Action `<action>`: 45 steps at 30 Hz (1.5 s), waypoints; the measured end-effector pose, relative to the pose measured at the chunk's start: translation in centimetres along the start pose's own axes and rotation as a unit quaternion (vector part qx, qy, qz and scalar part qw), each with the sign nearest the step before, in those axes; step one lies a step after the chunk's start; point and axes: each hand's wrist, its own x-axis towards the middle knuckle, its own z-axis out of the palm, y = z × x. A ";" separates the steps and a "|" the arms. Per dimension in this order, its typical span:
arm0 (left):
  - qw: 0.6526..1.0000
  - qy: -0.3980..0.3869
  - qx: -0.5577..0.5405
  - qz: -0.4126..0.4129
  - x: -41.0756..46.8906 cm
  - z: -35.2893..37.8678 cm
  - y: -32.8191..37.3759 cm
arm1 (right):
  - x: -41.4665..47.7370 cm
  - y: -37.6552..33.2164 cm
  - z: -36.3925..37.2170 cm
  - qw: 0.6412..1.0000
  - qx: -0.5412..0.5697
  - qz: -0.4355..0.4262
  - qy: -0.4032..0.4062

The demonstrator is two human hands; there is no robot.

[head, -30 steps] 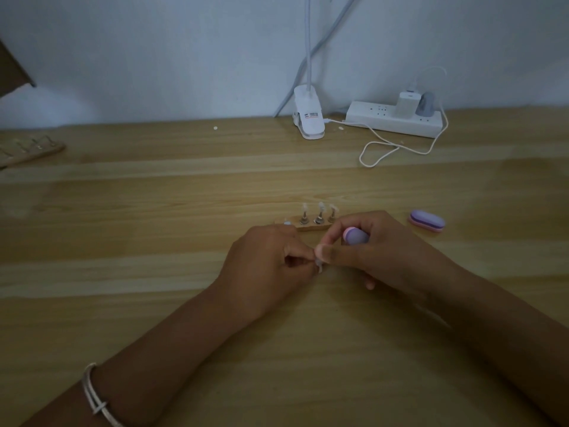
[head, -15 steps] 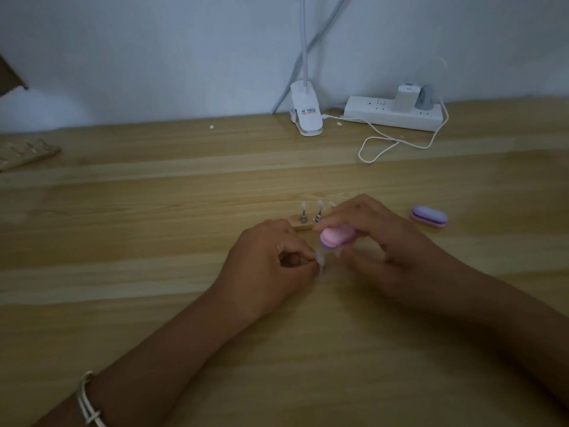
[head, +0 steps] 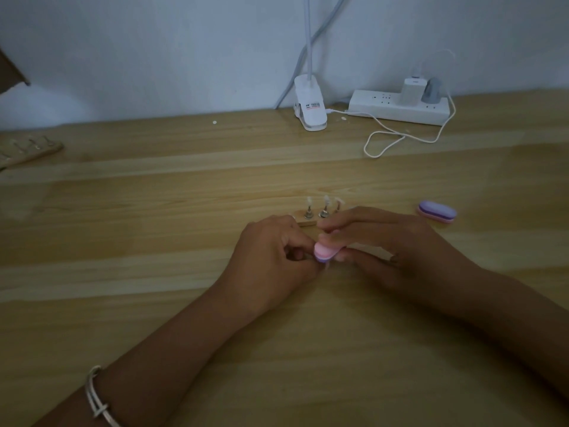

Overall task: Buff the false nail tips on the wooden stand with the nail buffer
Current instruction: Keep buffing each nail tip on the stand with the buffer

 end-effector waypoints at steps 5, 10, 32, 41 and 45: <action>1.000 -0.001 -0.007 -0.004 0.0 0.0 0.0 | 0.1 0.2 -0.2 1.000 0.021 0.008 -0.009; 1.000 0.004 -0.004 -0.011 0.0 0.0 0.0 | 0.0 0.7 -0.5 1.000 0.015 0.025 0.002; 1.000 0.017 -0.009 0.003 -0.1 0.1 -0.3 | 0.1 0.3 -1.1 0.996 -0.080 0.041 -0.016; 0.994 0.091 -0.054 -0.024 0.3 -0.5 -0.6 | -0.2 0.7 -0.8 0.995 -0.085 0.056 0.010; 0.984 0.156 -0.048 -0.074 1.3 -1.3 -1.7 | 0.0 0.3 -0.5 0.993 -0.110 0.045 0.024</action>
